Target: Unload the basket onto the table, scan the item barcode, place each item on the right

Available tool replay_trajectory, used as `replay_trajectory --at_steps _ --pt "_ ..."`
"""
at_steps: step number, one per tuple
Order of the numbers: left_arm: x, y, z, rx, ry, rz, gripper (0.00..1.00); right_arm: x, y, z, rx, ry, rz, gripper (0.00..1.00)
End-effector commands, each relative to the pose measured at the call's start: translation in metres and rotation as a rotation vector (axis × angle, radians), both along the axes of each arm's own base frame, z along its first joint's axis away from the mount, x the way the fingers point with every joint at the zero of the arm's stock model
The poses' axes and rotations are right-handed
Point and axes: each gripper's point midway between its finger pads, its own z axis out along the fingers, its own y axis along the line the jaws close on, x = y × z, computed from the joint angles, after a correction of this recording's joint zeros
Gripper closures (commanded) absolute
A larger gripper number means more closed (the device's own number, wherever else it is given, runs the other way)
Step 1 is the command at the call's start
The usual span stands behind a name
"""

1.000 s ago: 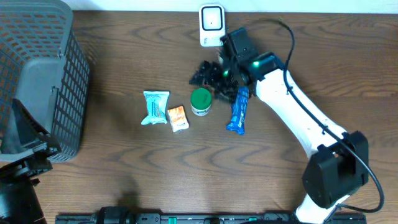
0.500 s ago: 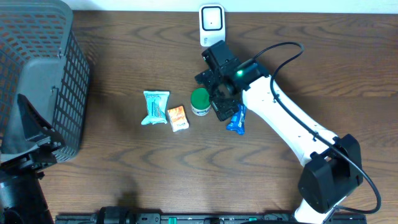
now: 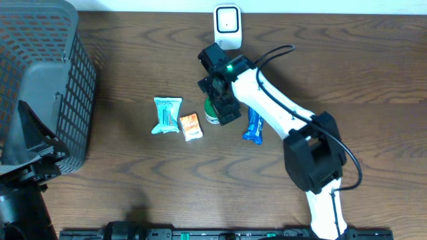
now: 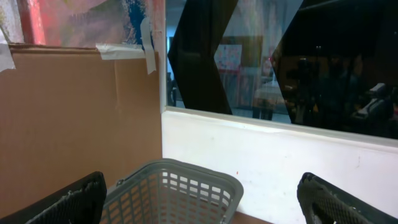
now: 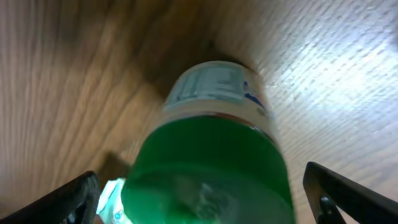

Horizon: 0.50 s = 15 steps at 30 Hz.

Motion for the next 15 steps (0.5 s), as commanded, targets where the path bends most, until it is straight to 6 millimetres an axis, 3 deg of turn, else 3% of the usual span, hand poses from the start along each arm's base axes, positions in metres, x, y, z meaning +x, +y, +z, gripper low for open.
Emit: replay_trajectory --at_steps 1,7,9,15 --pt "-0.003 0.002 0.000 -0.009 -0.008 0.012 0.02 0.000 0.006 -0.010 0.008 0.035 0.010 0.01" --pt "-0.003 0.002 0.000 -0.009 -0.008 0.012 0.02 -0.018 0.006 -0.044 -0.038 0.129 0.026 0.02" --pt "-0.003 0.002 0.000 -0.009 -0.008 0.012 0.02 -0.023 0.006 -0.054 -0.055 0.153 0.032 0.12" --pt "-0.003 0.002 0.000 -0.009 -0.008 0.012 0.02 -0.027 0.004 -0.058 -0.073 0.166 0.048 0.41"
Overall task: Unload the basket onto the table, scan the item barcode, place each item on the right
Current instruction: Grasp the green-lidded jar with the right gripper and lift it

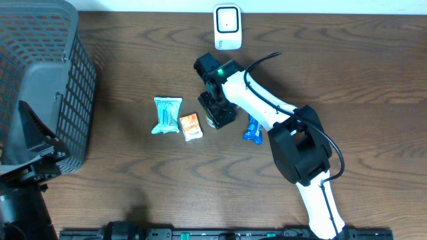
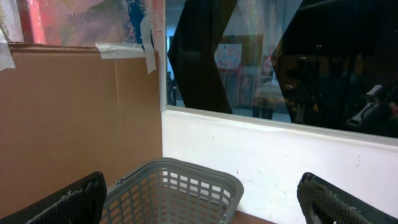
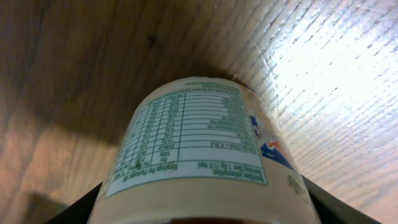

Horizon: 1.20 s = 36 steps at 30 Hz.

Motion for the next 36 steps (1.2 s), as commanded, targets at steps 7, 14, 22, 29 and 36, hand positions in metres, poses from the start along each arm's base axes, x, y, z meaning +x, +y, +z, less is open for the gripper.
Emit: replay_trajectory --at_steps 7,14,22,29,36 --pt "-0.003 0.002 0.001 -0.009 -0.012 0.012 0.02 -0.003 -0.024 0.012 0.001 -0.013 0.384 0.55" --pt "-0.010 0.002 0.024 0.054 -0.083 0.029 0.02 -0.004 -0.063 0.094 0.023 -0.094 0.657 0.53" --pt "-0.019 0.002 0.047 0.050 -0.193 0.030 0.02 -0.041 -0.098 0.167 0.025 -0.112 0.679 0.54" --pt "-0.045 0.001 0.021 -0.045 -0.176 -0.005 0.02 -0.042 -0.103 0.175 -0.002 -0.150 0.733 0.53" --pt "-0.092 -0.025 -0.037 0.062 -0.120 -0.140 0.02 -0.039 -0.108 0.175 -0.038 -0.155 0.739 0.53"
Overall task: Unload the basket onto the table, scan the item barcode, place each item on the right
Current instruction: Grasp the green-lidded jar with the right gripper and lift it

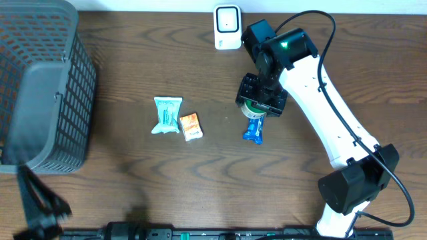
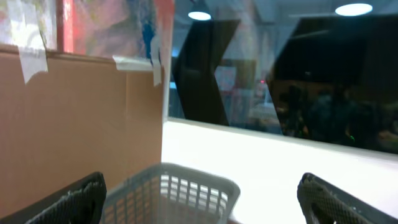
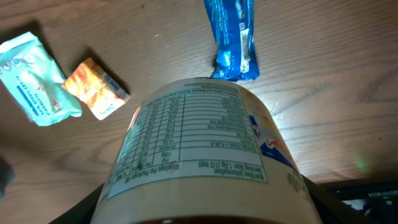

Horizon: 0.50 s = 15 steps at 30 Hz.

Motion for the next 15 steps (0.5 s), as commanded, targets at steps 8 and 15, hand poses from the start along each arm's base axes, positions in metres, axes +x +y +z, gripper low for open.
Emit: replay_trajectory --at_steps 8,15 --pt "0.031 -0.032 -0.122 0.026 0.180 -0.188 0.02 -0.042 0.016 0.012 0.139 0.154 0.182 0.53" --pt "0.093 -0.068 -0.185 -0.032 0.259 -0.414 0.02 -0.059 0.044 0.026 0.337 0.210 0.277 0.46"
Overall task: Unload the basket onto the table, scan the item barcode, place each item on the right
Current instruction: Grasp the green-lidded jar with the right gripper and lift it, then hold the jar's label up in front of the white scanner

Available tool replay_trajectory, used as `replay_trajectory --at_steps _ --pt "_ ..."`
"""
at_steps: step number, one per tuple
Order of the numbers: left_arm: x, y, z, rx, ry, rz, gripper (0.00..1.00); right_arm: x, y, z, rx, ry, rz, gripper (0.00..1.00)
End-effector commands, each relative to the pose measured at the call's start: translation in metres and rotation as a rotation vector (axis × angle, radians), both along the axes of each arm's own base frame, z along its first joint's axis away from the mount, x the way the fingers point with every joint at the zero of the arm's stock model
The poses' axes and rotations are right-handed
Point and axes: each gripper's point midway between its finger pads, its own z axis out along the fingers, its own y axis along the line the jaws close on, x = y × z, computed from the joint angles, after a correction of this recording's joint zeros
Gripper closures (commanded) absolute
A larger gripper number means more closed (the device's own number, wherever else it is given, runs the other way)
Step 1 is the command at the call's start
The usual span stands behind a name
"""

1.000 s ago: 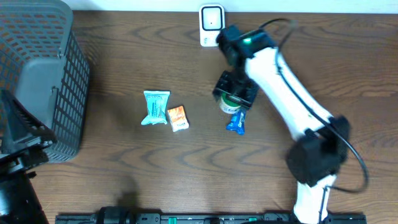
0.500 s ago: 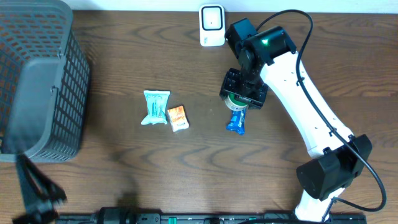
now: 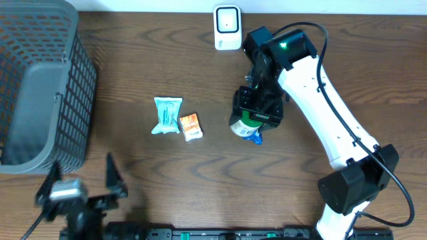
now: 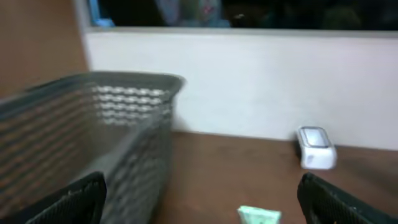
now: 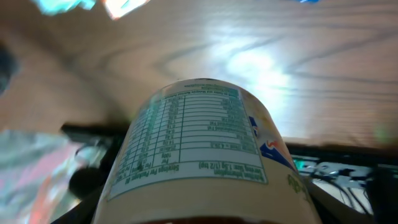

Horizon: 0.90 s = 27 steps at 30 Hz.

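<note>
A cream bottle with a green cap and a nutrition label (image 5: pixel 202 149) fills the right wrist view, clamped in my right gripper (image 3: pixel 248 121), which holds it tilted above the table. The white barcode scanner (image 3: pixel 227 27) stands at the table's far edge and also shows in the left wrist view (image 4: pixel 316 148). My left gripper (image 3: pixel 80 190) is at the near left, fingers (image 4: pixel 74 199) spread wide with nothing between them.
A grey mesh basket (image 3: pixel 40 87) stands at the left. A teal packet (image 3: pixel 166 115) and an orange packet (image 3: pixel 190 126) lie mid-table. A blue wrapper (image 3: pixel 255 137) peeks out under the held bottle.
The right gripper has tipped the bottle and shifted slightly toward the near side. The left arm has moved up into the overhead view at the near left, its camera now facing the table and scanner.
The right gripper hovered open around the green-capped bottle standing among the packets, then sat low around it. Later it held the bottle raised to the right, near the scanner. Now the bottle is tilted in its hold, and the left arm has moved forward.
</note>
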Motion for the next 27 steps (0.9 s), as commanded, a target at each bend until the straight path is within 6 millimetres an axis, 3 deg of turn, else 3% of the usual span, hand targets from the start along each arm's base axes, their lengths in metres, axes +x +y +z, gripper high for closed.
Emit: replay_trajectory --at_steps 1,7,13,16,21,23,24,27 --pt "0.022 -0.023 -0.020 -0.080 -0.003 -0.135 0.02 -0.007 0.016 0.012 0.115 0.020 0.044 0.46" --pt "0.054 -0.022 -0.089 -0.189 0.110 -0.127 0.02 0.011 0.001 0.000 0.010 -0.081 0.057 0.48" --pt "0.065 -0.022 -0.134 -0.194 0.191 -0.114 0.02 0.041 0.002 -0.004 -0.015 -0.219 0.057 0.52" --pt "0.062 -0.022 -0.153 -0.199 0.262 -0.109 0.02 0.069 -0.001 -0.005 -0.054 -0.348 0.055 0.53" --pt "0.062 -0.011 -0.164 -0.135 0.289 -0.051 0.02 0.130 -0.020 0.003 -0.213 -0.627 -0.002 0.52" --pt "0.064 -0.011 -0.167 -0.042 0.296 -0.061 0.02 0.156 -0.025 0.014 -0.262 -0.749 -0.043 0.51" --pt "0.065 -0.011 -0.172 0.011 0.303 -0.068 0.02 0.181 -0.030 0.028 -0.303 -0.868 -0.092 0.51" --pt "0.066 -0.011 -0.183 0.015 0.327 -0.069 0.02 0.211 -0.035 0.052 -0.343 -1.031 -0.154 0.50"
